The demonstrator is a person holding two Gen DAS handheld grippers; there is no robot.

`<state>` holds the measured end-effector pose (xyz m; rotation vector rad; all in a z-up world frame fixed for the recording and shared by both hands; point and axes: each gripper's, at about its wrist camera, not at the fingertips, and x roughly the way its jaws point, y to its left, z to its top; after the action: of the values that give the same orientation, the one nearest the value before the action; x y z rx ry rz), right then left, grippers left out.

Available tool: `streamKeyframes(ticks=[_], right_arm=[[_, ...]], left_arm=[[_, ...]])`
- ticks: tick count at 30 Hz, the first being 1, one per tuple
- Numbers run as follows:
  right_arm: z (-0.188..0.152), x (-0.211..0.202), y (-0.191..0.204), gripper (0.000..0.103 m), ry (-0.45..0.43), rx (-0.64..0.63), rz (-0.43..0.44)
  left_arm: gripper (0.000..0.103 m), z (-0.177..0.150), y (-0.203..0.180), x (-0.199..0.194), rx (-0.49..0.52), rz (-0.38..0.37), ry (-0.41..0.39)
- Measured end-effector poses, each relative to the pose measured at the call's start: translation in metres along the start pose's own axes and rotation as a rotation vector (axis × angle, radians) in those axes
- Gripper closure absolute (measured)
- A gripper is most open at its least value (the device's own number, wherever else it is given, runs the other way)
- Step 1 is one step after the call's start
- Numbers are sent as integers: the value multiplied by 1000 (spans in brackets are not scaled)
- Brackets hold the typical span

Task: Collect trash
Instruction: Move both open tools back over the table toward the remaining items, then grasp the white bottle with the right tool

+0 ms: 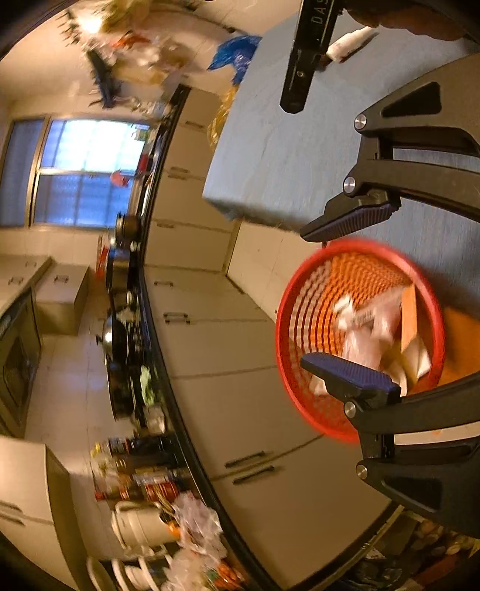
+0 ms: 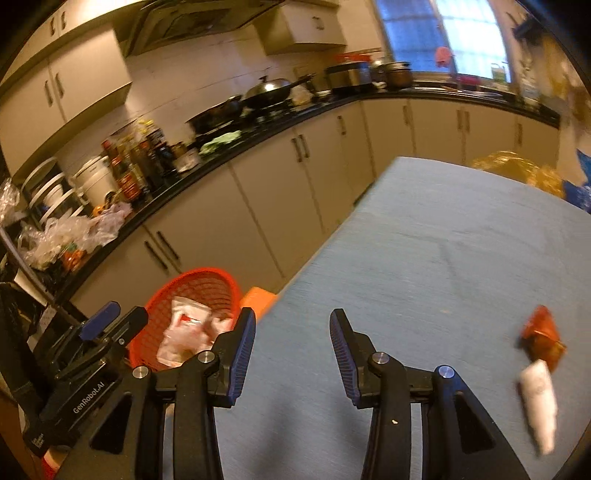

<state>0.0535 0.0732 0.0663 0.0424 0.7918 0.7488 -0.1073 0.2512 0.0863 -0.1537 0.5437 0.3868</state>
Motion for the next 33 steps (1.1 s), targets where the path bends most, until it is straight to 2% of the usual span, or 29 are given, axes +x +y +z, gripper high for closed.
streamKeyframes(ticks=[9, 15, 18, 33], right_arm=[[-29, -47, -96, 53, 11, 41, -165], [-45, -62, -151, 51, 52, 77, -264], [-50, -65, -170, 51, 63, 99, -279], [-63, -41, -182, 51, 136, 84, -277]], left_arm=[[38, -10, -90, 4, 145, -121, 59], [38, -17, -138, 7, 226, -171, 86], [38, -20, -154, 6, 254, -183, 90], [37, -24, -182, 9, 310, -180, 112]])
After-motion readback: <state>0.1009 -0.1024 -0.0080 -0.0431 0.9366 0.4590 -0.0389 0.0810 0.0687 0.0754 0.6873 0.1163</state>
